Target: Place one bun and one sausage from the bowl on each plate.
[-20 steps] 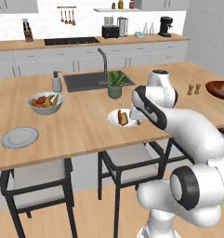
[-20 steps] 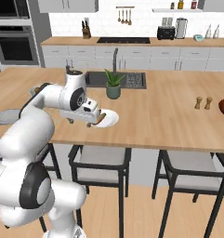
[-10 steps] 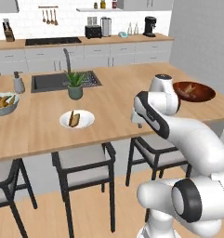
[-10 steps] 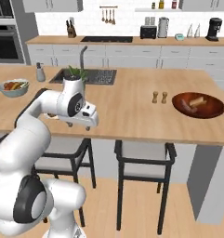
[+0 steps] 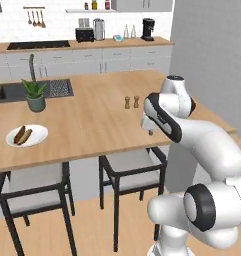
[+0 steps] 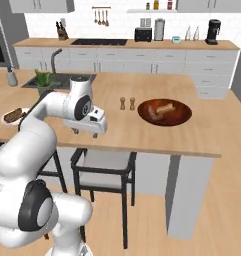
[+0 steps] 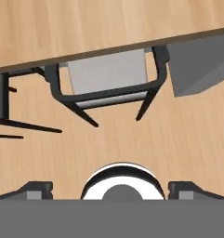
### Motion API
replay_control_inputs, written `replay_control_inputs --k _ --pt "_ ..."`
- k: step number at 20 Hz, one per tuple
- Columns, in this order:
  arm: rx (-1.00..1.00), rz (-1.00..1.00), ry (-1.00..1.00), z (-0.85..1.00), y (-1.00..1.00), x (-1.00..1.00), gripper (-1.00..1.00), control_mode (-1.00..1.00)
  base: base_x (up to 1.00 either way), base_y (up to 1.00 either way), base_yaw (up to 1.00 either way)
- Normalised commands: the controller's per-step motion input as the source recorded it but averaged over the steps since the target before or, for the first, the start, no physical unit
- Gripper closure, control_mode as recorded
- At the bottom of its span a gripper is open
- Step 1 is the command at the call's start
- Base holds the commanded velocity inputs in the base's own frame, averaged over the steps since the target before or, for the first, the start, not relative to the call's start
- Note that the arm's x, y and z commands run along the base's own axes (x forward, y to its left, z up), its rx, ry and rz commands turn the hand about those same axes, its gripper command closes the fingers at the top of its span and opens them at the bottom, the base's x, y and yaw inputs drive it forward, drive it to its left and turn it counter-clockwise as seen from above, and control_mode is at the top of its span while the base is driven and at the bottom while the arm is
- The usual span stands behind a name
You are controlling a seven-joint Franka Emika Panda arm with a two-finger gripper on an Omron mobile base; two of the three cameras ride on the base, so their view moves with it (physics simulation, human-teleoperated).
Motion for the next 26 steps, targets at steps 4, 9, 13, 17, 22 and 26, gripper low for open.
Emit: replay_control_inputs --k 4,9,13,17,22,26 --pt "0.0 0.0 0.0 0.0 0.0 0.0 -1.0 1.0 0.46 -1.0 0.05" --pt "0.0 0.0 0.0 0.0 0.0 0.0 -1.0 1.0 0.81 -1.0 0.13" --pt "0.0 0.0 0.0 0.0 0.0 0.0 -1.0 1.0 0.7 -0.91 0.25" --pt "0.02 0.08 0.0 0.0 0.03 0.13 -1.0 -1.0 0.16 -0.18 0.1" --pt "0.0 0.03 0.0 -0.02 0.77 0.85 -1.0 -1.0 0.0 0.0 0.0" --pt "0.04 -0.02 0.04 -0.19 0.89 1.0 -1.0 -1.0 0.0 0.0 0.0"
